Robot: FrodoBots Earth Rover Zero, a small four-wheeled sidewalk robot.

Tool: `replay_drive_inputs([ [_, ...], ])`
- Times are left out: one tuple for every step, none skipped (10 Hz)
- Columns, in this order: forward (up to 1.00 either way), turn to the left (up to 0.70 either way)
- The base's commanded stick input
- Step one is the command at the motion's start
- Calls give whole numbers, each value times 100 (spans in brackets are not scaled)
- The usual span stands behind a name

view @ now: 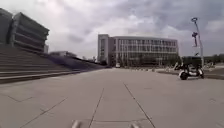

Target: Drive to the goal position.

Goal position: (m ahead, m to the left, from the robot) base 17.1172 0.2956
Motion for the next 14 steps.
replay_drive_inputs([
  [85, 0],
  [85, 0],
  [85, 0],
  [85, 0],
  [85, 0],
  [85, 0],
  [85, 0],
  [85, 0],
  [85, 0],
  [85, 0],
  [85, 0],
  [85, 0],
  [85, 0],
  [85, 0],
])
